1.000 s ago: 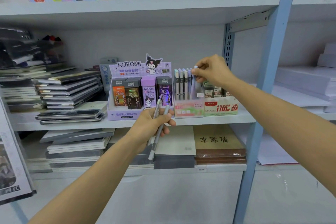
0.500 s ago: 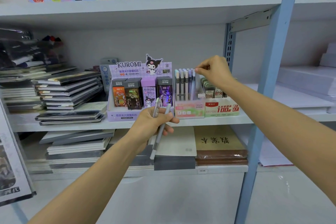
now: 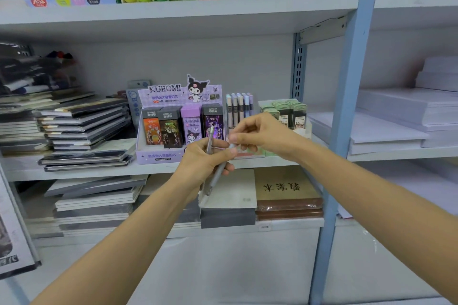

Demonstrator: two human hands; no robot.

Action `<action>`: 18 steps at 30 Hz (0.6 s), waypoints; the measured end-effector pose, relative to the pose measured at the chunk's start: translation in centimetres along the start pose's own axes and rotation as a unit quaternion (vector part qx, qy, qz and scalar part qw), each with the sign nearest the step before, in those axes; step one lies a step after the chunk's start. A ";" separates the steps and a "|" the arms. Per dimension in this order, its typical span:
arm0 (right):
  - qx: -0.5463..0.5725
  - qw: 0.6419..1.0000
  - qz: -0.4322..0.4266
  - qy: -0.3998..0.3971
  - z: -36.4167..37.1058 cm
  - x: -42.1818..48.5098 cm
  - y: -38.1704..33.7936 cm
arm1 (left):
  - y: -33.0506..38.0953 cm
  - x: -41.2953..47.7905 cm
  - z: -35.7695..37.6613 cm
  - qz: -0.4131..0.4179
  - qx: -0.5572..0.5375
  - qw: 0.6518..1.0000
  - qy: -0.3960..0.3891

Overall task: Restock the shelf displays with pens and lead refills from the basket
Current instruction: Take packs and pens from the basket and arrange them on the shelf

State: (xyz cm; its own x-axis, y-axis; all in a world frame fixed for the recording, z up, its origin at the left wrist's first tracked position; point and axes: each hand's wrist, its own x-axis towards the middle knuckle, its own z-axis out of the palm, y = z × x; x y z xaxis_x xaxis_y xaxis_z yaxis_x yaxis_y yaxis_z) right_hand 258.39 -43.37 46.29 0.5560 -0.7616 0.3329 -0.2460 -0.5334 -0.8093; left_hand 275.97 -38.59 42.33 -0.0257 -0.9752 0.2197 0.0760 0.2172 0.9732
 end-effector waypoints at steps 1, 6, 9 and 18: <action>0.024 1.000 -0.001 0.016 -0.2 -0.1 0.1 | 0.0 -0.2 0.0 -0.002 -0.002 1.000 -0.005; 0.121 0.981 -0.009 0.154 -2.6 -0.6 0.7 | 0.3 -0.7 -1.2 -0.006 -0.010 1.000 0.027; 0.103 0.990 0.029 0.089 -3.2 -1.5 1.6 | 0.4 -0.6 -1.9 0.011 -0.046 0.996 0.079; 0.054 0.986 0.071 -0.142 -0.5 -3.1 3.4 | 0.1 -0.7 -0.2 0.049 -0.063 0.992 0.099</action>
State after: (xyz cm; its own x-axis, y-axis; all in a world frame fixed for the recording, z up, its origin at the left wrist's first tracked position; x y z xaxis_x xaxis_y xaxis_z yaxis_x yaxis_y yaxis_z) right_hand 255.44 -42.96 42.74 0.7256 -0.6838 0.0763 -0.2597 -0.3749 -0.8899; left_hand 276.22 -37.94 42.23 0.1826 -0.9413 0.2839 0.1919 0.3173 0.9287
